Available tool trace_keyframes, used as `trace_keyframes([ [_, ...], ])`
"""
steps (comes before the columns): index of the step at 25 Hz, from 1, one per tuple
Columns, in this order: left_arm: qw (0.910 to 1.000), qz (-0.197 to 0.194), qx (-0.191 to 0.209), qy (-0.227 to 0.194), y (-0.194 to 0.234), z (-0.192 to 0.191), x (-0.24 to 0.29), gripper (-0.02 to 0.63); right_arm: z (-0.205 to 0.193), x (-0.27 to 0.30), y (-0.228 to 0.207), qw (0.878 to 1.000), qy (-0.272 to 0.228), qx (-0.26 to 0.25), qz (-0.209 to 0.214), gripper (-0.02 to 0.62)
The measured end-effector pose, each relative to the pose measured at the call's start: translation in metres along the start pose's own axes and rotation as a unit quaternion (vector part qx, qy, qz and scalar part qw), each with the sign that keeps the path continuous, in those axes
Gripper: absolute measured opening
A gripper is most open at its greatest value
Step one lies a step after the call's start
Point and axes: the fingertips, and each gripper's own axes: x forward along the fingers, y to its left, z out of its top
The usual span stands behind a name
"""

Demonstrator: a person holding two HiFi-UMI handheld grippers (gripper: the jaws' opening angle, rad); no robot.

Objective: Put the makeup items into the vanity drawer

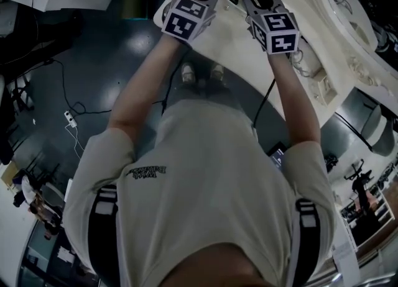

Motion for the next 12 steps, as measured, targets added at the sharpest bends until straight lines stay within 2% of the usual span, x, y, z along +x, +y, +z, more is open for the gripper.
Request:
trace_keyframes([
  [6,0.9986,0.003,0.019,-0.05,-0.008,0.048,-0.045,0.014,0.041,-0.04,0.011,0.999,-0.048,-0.012,-0.003,0.049],
  [12,0.9929,0.007,0.042,-0.111,-0.023,0.093,-0.098,0.014,0.087,-0.089,0.031,0.994,-0.102,-0.035,-0.007,0.049],
])
